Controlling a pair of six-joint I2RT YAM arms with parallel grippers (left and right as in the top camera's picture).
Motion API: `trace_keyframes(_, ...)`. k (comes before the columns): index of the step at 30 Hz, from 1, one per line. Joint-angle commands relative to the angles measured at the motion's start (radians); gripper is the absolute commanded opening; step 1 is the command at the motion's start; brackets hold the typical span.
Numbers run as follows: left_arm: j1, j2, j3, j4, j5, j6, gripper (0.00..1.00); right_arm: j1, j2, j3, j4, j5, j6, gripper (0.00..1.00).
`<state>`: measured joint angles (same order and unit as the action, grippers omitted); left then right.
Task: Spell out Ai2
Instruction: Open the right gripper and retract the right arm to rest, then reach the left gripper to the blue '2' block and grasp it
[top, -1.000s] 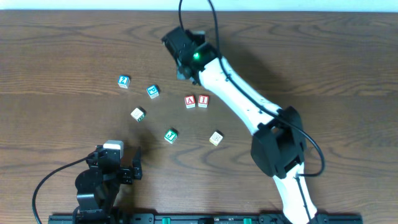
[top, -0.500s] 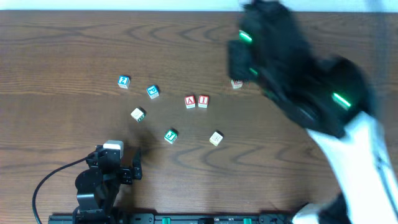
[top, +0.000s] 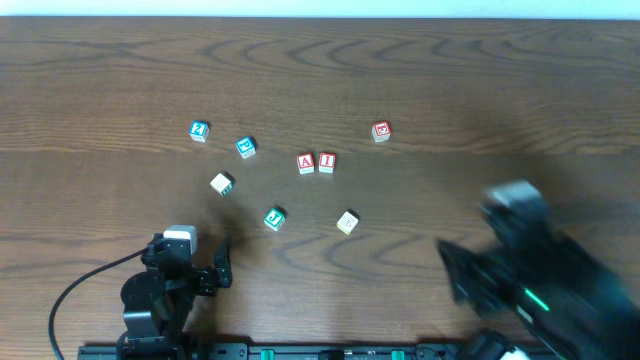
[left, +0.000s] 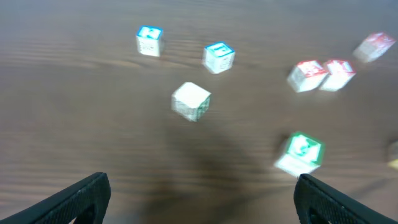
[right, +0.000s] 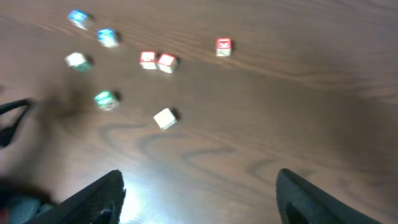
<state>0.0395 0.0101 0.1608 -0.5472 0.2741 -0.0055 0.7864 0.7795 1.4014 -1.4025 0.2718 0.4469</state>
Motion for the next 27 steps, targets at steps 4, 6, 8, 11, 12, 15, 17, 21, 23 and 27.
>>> trace_keyframes(4, 0.006, -0.006, -0.008, 0.0, 0.187, -0.343, 0.95, 0.009, -0.196, -0.029, -0.028, -0.08, 0.009, 0.95)
trace_keyframes(6, 0.006, -0.006, -0.008, 0.028, 0.188, -0.345, 0.96, 0.009, -0.219, -0.029, -0.041, -0.099, 0.009, 0.99)
trace_keyframes(8, 0.006, -0.006, -0.008, 0.043, 0.201, -0.391, 0.95, 0.009, -0.223, -0.029, -0.058, -0.119, 0.009, 0.99)
trace_keyframes(11, 0.006, -0.005, -0.008, 0.104, 0.258, -0.418, 0.95, 0.009, -0.221, -0.029, -0.055, -0.127, 0.009, 0.99)
trace_keyframes(12, 0.006, -0.005, -0.007, 0.128, 0.274, -0.426, 0.95, 0.009, -0.221, -0.029, -0.048, -0.126, 0.008, 0.99)
trace_keyframes(15, 0.007, 0.01, 0.021, 0.164, 0.249, -0.455, 0.95, 0.009, -0.22, -0.029, -0.035, -0.118, 0.008, 0.99)
trace_keyframes(17, 0.007, 0.049, 0.071, 0.163, 0.2, -0.447, 0.96, 0.009, -0.22, -0.029, -0.027, -0.118, 0.008, 0.99)
trace_keyframes(21, 0.007, 0.215, 0.243, 0.134, 0.042, -0.351, 0.95, 0.009, -0.22, -0.029, -0.013, -0.106, 0.008, 0.99)
trace_keyframes(23, 0.007, 0.354, 0.355, 0.095, -0.043, -0.274, 0.95, 0.009, -0.22, -0.029, -0.008, -0.092, 0.009, 0.99)
trace_keyframes(27, 0.007, 0.681, 0.566, 0.047, -0.127, -0.115, 0.95, 0.009, -0.22, -0.029, -0.002, -0.051, 0.009, 0.99)
